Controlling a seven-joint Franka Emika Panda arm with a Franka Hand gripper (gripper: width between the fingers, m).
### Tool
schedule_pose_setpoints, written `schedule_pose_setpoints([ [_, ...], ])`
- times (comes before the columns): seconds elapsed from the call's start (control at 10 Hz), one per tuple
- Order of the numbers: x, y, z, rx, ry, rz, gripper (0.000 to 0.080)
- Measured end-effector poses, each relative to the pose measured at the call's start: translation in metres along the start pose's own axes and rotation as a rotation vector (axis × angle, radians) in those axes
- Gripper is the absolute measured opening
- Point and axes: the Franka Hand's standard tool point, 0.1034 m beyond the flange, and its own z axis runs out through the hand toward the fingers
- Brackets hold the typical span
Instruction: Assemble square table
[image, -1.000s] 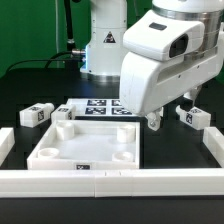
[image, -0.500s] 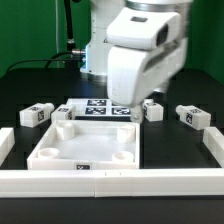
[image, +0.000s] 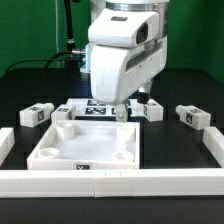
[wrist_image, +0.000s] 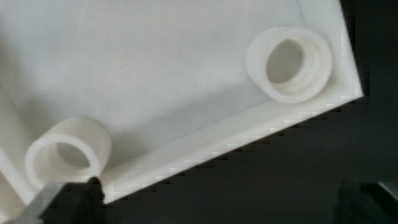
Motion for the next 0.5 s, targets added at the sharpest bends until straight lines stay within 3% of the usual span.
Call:
schedule_pose_setpoints([
  [0.1, -0.013, -0.002, 0.006, -0.026, 0.014, -0.039, 0.0650],
  [0.3, -0.050, -0.015, 0.023, -0.039, 0.029, -0.075, 0.0650],
  [0.4, -0.061, -0.020, 0.032, -0.020, 0.024, -0.058, 0.0650],
  [0.5, -0.060, -0.019, 0.031, -0.020, 0.024, -0.058, 0.0650],
])
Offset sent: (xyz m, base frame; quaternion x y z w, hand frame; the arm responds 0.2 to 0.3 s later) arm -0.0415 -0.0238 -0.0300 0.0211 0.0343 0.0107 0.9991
